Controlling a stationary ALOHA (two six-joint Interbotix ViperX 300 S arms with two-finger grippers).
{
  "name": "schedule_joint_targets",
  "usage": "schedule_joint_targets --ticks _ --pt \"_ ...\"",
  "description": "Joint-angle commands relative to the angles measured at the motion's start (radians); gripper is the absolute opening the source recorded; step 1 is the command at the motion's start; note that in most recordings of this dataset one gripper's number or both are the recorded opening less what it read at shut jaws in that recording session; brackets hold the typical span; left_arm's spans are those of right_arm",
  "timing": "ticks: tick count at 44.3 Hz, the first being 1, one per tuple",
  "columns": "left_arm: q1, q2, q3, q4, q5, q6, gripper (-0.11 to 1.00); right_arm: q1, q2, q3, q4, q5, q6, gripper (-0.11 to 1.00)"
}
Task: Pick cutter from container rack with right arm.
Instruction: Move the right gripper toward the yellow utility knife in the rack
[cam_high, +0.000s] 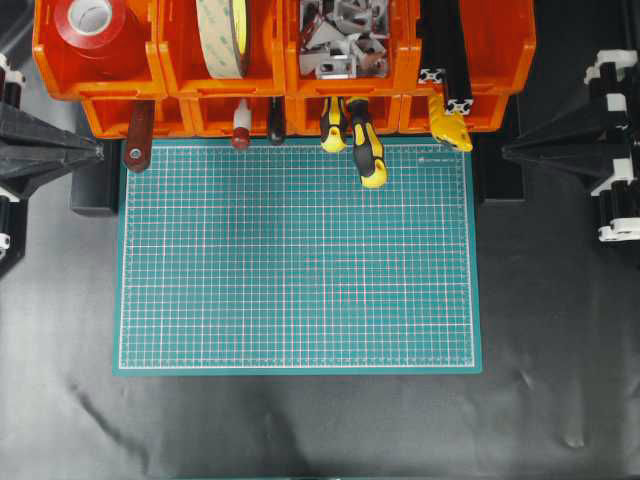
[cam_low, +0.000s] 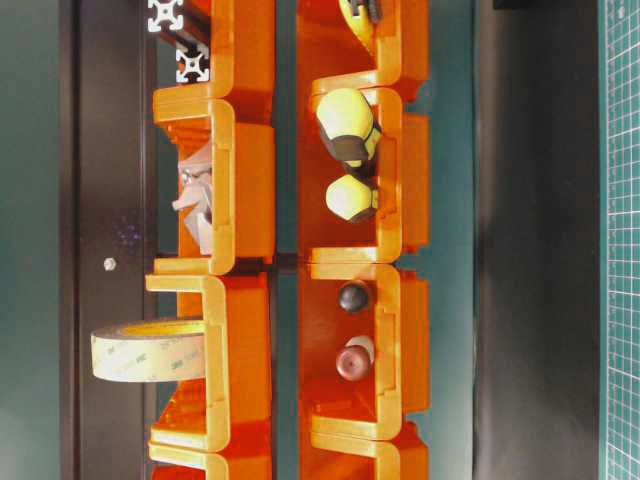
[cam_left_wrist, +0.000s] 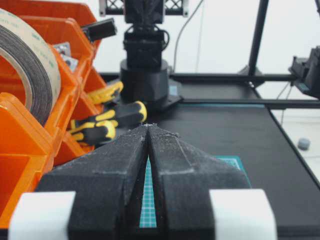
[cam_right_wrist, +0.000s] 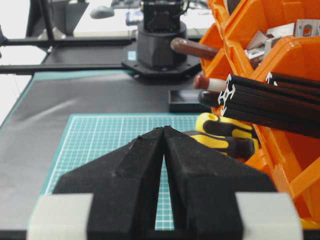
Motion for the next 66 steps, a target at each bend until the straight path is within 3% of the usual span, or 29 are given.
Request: schedule_joint_targets --ticks 1,5,17,24,36,41,46,53,57,59,61,66 --pt "-0.008 -0.003 -0.037 0.031 0.035 -0.009 0.06 -0.003 0.011 -0.023 0.006 -0.008 0.006 0.02" --pt "-0.008 -0.025 -0.074 0.031 0.107 -0.014 0.00 -0.006 0.009 -0.058 0.006 0.067 0.008 0.01" --pt "-0.038 -0.031 -0.202 0.031 0.354 -0.012 0.00 0.014 0.023 -0.232 -0.002 0.439 -0.005 0.00" --pt "-0.052 -0.020 -0.212 0.031 0.396 -0.014 0.00 0.051 0.067 -0.350 -0.029 0.664 -0.006 0.00" --pt "-0.046 -0.020 -0.212 0.032 0.403 -0.014 0.00 0.186 0.179 -0.515 -0.160 0.900 0.011 0.00" --pt "-0.037 -0.025 -0.213 0.032 0.403 -0.012 0.00 0.230 0.255 -0.569 -0.241 1.002 0.035 0.00" --pt "-0.029 -0.032 -0.213 0.032 0.405 -0.012 0.00 0.268 0.324 -0.580 -0.362 1.069 0.123 0.00" --pt "-0.023 -0.034 -0.213 0.031 0.437 -0.012 0.00 0.350 0.399 -0.565 -0.623 1.189 0.313 0.00" --pt "-0.023 -0.035 -0.212 0.031 0.454 -0.012 0.00 0.449 0.434 -0.561 -0.819 1.273 0.448 0.00" --pt "-0.023 -0.035 -0.212 0.031 0.459 -0.012 0.00 0.486 0.443 -0.558 -0.879 1.305 0.499 0.00" --pt "-0.023 -0.037 -0.212 0.032 0.460 -0.012 0.00 0.526 0.448 -0.546 -0.920 1.333 0.560 0.00" --pt "-0.023 -0.049 -0.212 0.032 0.468 -0.011 0.00 0.578 0.451 -0.503 -0.928 1.350 0.650 0.00"
